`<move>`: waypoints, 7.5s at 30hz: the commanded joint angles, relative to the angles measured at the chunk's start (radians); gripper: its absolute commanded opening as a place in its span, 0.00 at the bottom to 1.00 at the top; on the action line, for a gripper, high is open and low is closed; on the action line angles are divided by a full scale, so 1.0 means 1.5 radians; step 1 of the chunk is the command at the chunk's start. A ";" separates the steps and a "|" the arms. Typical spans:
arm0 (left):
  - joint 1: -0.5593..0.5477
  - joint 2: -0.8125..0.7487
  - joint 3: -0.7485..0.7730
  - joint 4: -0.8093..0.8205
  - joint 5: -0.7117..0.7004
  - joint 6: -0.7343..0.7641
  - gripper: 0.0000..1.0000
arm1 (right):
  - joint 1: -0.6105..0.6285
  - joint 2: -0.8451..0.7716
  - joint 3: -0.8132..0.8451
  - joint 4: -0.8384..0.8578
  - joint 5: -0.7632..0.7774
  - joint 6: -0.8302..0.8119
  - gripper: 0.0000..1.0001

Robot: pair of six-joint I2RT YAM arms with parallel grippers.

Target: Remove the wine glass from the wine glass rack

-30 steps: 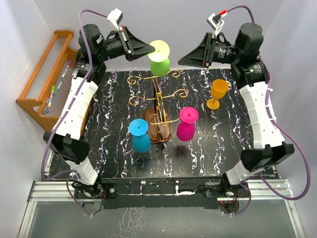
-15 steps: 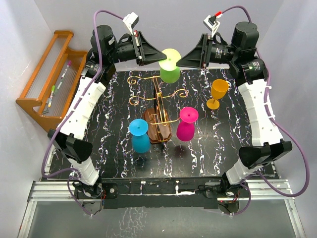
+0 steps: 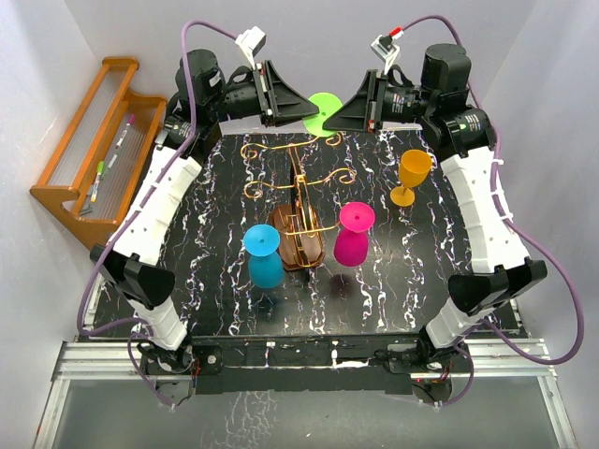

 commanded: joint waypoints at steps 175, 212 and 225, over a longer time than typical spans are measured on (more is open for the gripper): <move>0.047 -0.297 -0.218 -0.217 -0.560 0.232 0.55 | -0.278 0.045 -0.005 -0.123 0.759 -0.115 0.08; 0.047 -0.338 -0.288 -0.221 -0.538 0.215 0.52 | -0.401 0.045 -0.340 -0.049 0.710 -0.152 0.26; 0.047 -0.314 -0.288 -0.199 -0.513 0.198 0.52 | -0.339 -0.089 -0.178 -0.073 0.488 -0.107 0.40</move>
